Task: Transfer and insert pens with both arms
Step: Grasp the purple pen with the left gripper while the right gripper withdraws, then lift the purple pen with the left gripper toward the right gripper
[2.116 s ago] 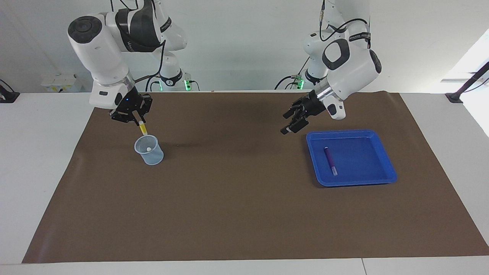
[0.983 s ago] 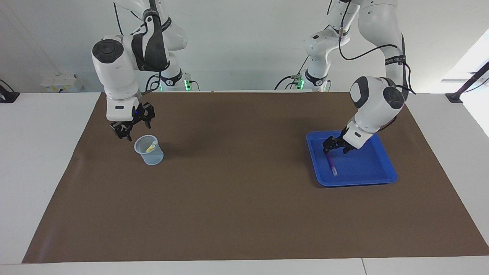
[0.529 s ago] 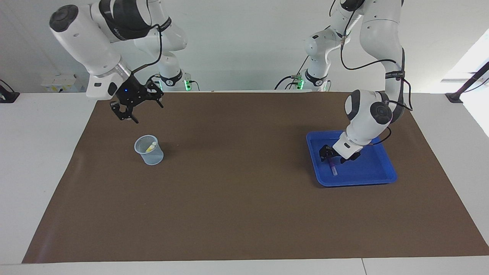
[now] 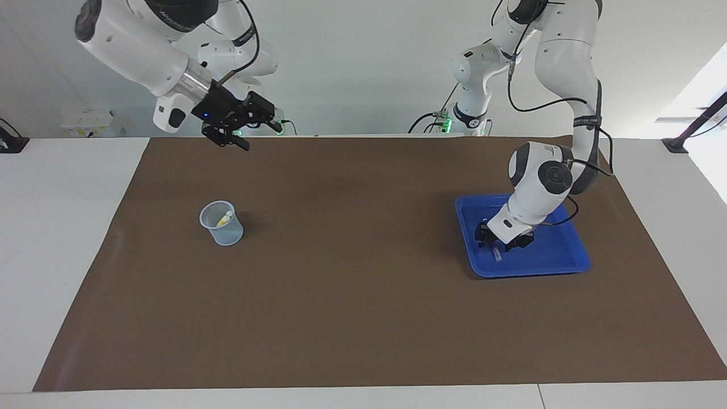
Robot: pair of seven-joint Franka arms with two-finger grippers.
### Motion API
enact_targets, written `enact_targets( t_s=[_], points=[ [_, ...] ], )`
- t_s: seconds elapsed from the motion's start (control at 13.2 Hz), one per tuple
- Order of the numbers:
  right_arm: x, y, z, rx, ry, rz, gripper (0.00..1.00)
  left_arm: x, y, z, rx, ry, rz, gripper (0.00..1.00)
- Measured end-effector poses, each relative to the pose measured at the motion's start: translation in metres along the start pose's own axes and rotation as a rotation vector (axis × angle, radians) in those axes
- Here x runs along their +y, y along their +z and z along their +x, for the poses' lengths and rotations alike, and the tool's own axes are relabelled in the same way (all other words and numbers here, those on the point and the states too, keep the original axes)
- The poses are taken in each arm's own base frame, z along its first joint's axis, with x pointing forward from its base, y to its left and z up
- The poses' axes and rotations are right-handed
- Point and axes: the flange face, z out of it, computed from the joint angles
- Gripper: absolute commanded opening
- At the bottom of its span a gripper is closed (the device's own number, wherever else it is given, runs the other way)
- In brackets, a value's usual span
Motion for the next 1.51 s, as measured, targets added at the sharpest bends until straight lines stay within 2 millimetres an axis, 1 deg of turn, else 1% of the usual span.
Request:
enact_targets(
  t_s=[0.08, 0.15, 0.23, 0.3, 0.38, 0.53, 0.76, 0.91, 1.06, 1.28, 1.44, 1.51],
  points=[
    [-0.013, 0.008, -0.002, -0.005, 0.014, -0.003, 1.0, 0.0, 0.001, 0.0, -0.001, 0.002, 0.003, 0.44],
    [-0.02, 0.014, -0.003, -0.009, 0.027, 0.008, 1.0, -0.001, -0.002, 0.001, 0.003, 0.002, 0.005, 0.32],
    [-0.022, 0.018, -0.001, 0.0, 0.051, 0.047, 1.0, -0.002, -0.003, 0.002, 0.003, 0.003, 0.007, 0.16],
    [-0.018, 0.022, 0.0, 0.015, 0.08, 0.094, 1.0, -0.002, -0.003, 0.002, 0.002, 0.003, 0.007, 0.03],
    [-0.015, 0.027, 0.0, 0.029, 0.105, 0.14, 1.0, -0.003, -0.004, 0.002, 0.003, 0.003, 0.009, 0.0],
    [-0.01, 0.031, -0.002, 0.041, 0.135, 0.176, 1.0, -0.003, -0.005, 0.003, 0.002, 0.003, 0.01, 0.0],
    [-0.011, 0.028, -0.005, 0.05, 0.162, 0.185, 1.0, -0.003, -0.005, 0.003, 0.002, 0.003, 0.01, 0.0],
    [-0.011, 0.025, -0.002, 0.082, 0.192, 0.19, 1.0, -0.004, -0.005, 0.002, -0.011, 0.001, 0.011, 0.0],
    [-0.018, 0.028, 0.0, 0.103, 0.21, 0.193, 1.0, -0.01, -0.014, 0.003, -0.052, -0.01, 0.016, 0.0],
    [-0.043, 0.039, 0.0, 0.142, 0.238, 0.201, 1.0, -0.015, -0.042, 0.007, -0.117, -0.077, -0.056, 0.0],
    [-0.06, 0.049, -0.003, 0.16, 0.257, 0.208, 1.0, -0.014, -0.072, 0.01, -0.153, -0.173, -0.139, 0.0],
    [-0.065, 0.052, -0.003, 0.166, 0.261, 0.21, 1.0, -0.013, -0.089, 0.011, -0.163, -0.248, -0.17, 0.0]
  ],
)
